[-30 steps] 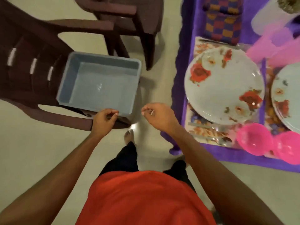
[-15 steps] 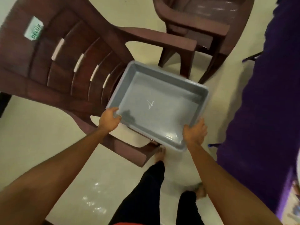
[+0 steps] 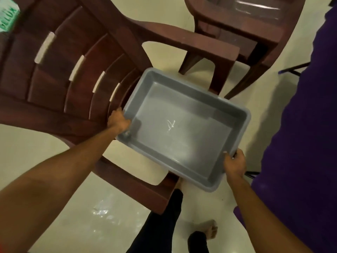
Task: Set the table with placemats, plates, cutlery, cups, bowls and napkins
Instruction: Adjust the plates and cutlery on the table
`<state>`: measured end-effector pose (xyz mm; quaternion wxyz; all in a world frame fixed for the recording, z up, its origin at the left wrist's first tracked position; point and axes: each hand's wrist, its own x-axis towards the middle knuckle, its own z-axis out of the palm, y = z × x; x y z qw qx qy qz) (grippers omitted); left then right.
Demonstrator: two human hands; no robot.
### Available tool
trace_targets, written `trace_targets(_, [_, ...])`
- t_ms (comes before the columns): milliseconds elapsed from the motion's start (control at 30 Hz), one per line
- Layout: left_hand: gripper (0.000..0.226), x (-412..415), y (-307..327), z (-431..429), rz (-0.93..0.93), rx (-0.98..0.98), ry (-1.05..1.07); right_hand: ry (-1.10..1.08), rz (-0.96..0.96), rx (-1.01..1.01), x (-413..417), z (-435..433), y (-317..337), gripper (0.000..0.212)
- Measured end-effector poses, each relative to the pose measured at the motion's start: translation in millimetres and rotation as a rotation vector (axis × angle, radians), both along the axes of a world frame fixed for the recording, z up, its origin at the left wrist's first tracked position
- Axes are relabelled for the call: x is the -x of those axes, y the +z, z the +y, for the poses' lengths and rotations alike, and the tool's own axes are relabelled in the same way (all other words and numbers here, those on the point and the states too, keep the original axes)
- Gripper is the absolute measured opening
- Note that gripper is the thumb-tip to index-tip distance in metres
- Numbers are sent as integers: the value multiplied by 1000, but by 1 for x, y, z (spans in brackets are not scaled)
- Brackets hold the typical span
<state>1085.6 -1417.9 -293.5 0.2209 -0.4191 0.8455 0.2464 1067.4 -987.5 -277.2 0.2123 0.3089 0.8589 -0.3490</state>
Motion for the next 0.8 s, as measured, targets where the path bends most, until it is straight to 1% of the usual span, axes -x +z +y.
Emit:
trace_targets(67, [39, 0, 11, 3, 10, -11, 66, -13, -7, -30, 1, 3, 3, 11])
trace_targets(133, [35, -4, 23, 9, 39, -27, 119, -5, -3, -50, 0, 7, 13, 7])
trace_targets(267, [32, -18, 55, 18, 184, -30, 239, 1, 108, -46, -5, 22, 50, 10])
trace_targets(367, [27, -28, 87, 33, 298, -40, 288, 0, 196, -52, -11, 39, 89, 16])
trace_targets(567, [25, -42, 160, 72, 564, -46, 430, 52, 410, -24, -29, 72, 185, 17])
trace_targets(667, [27, -53, 199, 95, 622, -58, 434, 60, 538, 1, -48, 92, 230, 16])
trace_targets(800, [28, -73, 245, 127, 701, -98, 382, 65, 643, -5, -86, 129, 284, 26])
